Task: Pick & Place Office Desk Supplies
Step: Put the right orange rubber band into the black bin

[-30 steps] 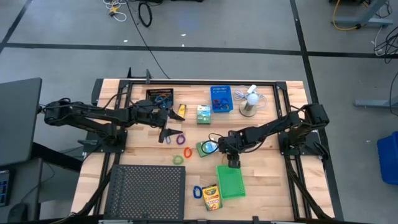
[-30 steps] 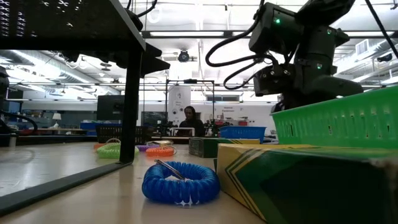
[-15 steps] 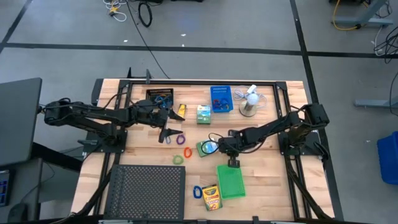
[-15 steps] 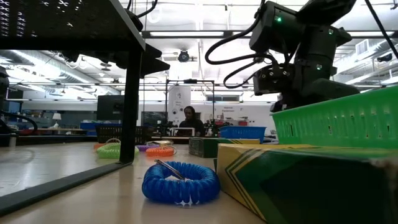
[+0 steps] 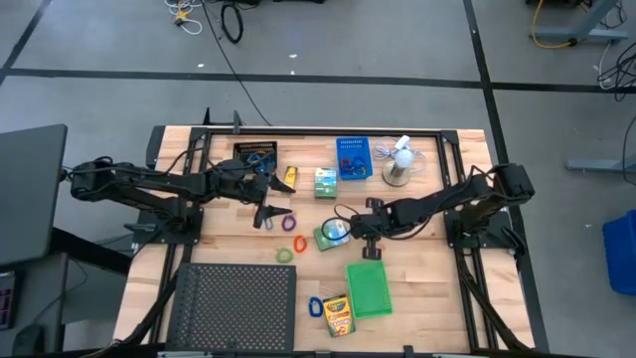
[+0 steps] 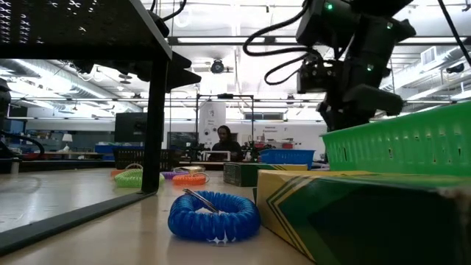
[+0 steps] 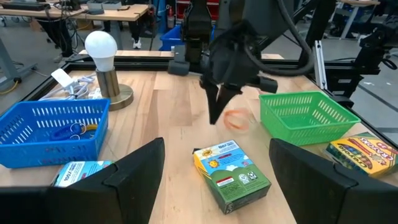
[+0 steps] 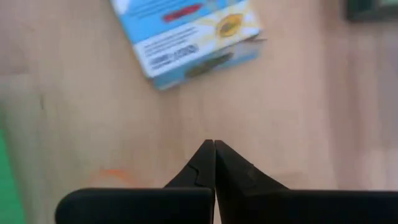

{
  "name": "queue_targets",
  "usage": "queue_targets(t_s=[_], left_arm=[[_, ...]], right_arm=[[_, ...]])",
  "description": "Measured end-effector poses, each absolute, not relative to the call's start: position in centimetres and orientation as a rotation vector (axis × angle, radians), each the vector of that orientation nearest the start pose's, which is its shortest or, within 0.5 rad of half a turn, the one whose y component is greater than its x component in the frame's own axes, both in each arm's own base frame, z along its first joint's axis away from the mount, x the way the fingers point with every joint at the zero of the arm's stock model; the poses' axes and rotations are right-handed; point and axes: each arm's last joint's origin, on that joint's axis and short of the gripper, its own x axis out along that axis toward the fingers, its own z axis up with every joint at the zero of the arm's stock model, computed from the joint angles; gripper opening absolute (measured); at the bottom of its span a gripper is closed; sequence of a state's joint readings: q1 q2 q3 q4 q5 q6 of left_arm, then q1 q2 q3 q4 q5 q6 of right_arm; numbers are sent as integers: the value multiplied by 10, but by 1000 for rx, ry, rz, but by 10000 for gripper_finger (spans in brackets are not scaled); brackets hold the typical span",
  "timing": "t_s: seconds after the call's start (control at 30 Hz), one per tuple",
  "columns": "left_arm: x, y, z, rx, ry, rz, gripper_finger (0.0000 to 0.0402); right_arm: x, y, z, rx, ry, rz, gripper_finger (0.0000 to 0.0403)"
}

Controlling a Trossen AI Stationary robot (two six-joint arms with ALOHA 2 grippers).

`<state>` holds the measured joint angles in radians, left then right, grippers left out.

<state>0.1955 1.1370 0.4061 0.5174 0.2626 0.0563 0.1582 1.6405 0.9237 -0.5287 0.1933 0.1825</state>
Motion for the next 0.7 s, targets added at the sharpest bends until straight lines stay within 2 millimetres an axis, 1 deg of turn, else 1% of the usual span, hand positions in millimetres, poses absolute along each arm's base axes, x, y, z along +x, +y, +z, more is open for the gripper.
queue_targets(t_s=[0.2,0.27,0.4,0.53,0.7], left_arm=[[222,36,203,5,221,-73,298],[222,36,203,5,223,-73,298],[222,36,202,2,226,-74,298],[222,36,202,-3,232,-76,298],[222,36,201,-4,235,-76,298]], right_arm=[[296,42,175,-77,1192,-134,1],[295,42,179,-74,1228,-124,1],[289,40,181,17,1321,-81,9],[281,38,175,123,1407,-57,44],[273,36,164,166,1451,-40,118]])
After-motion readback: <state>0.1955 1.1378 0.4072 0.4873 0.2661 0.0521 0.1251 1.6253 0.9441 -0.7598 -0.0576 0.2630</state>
